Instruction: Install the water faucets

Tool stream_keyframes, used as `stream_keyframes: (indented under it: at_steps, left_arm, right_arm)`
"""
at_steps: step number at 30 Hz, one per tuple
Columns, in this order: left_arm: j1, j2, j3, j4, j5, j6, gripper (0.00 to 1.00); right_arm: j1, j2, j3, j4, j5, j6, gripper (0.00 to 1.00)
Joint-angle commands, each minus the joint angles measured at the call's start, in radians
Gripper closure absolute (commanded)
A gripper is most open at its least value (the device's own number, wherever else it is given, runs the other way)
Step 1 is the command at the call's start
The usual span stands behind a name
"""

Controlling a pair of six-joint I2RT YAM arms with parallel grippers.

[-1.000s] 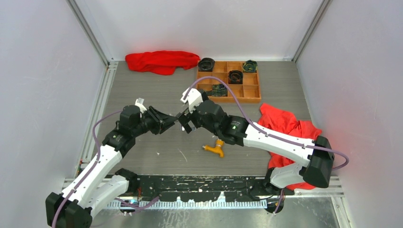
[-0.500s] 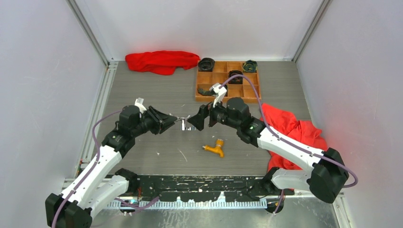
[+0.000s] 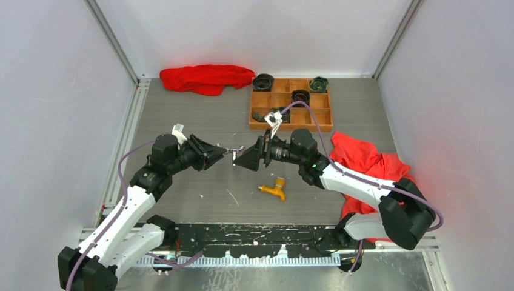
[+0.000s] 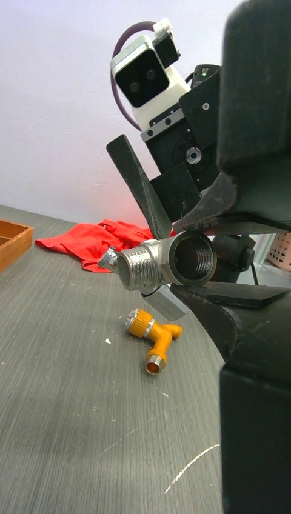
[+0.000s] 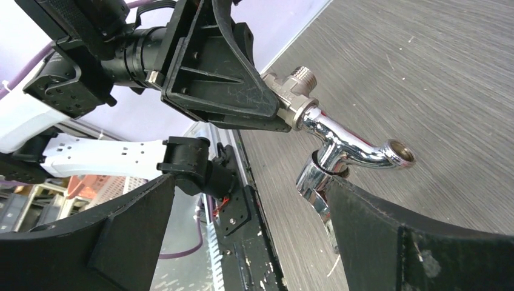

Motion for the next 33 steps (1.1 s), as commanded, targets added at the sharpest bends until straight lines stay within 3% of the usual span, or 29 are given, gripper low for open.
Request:
stream_keyframes:
  at_steps: [1,4,16,27,33]
  left_arm:
    - [-0.003,-0.02,0.012,0.097,0.025,0.003,1.0]
    - [-0.003,-0.015,0.015,0.1,0.029,0.004,1.0]
    - [-0.003,-0.014,0.021,0.104,0.031,0.004,1.0]
    - [-0.003,-0.008,0.036,0.11,0.031,0.004,1.0]
    - [-0.003,-0.008,0.037,0.105,0.033,0.009,1.0]
  right_arm:
    - [0.001,0.04,0.016,0.137,-0.053,0.069,0.0]
    - [0.002,0.069,0.001,0.218,-0.069,0.111,0.0]
    - [0.004,0.079,-0.036,0.196,-0.012,0.094,0.0]
    - [0.049,0.237,0.026,0.227,-0.067,0.127,0.0]
    - [0.056,0.264,0.009,0.422,-0.135,0.209,0.0]
